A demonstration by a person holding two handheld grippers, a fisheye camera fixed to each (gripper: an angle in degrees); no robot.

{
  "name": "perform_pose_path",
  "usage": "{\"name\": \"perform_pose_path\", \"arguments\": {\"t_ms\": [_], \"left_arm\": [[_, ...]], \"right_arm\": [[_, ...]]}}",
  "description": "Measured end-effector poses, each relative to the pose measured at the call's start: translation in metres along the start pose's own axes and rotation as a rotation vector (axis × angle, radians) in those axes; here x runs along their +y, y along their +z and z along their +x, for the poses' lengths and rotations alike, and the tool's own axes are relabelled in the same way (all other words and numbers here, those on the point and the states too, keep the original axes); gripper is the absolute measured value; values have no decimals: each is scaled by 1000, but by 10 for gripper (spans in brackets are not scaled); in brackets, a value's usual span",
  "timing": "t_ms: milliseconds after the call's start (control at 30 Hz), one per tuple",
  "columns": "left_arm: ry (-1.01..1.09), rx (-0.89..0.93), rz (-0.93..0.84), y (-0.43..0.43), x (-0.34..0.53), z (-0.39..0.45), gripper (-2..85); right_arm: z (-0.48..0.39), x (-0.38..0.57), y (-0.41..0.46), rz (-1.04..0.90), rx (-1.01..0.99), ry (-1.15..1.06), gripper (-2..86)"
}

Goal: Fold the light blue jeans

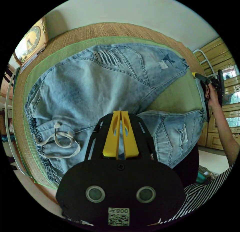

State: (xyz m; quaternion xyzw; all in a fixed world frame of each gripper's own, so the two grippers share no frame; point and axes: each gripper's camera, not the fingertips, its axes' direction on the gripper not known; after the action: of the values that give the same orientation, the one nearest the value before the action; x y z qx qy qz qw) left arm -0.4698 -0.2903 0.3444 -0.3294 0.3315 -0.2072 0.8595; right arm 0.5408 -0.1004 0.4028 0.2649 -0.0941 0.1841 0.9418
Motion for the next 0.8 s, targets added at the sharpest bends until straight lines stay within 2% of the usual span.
{"name": "perform_pose_path", "arguments": {"t_ms": [167,433,800], "left_arm": [[33,30,42,2,17,-9,0],[35,62,60,-1,31,-24,0],[13,122,47,-16,53,-51,0]], "right_arm": [[2,-42,77,-156,78,-42,1],[18,20,89,-62,-4,16,1],[19,8,134,-145,-6,71,1]]}}
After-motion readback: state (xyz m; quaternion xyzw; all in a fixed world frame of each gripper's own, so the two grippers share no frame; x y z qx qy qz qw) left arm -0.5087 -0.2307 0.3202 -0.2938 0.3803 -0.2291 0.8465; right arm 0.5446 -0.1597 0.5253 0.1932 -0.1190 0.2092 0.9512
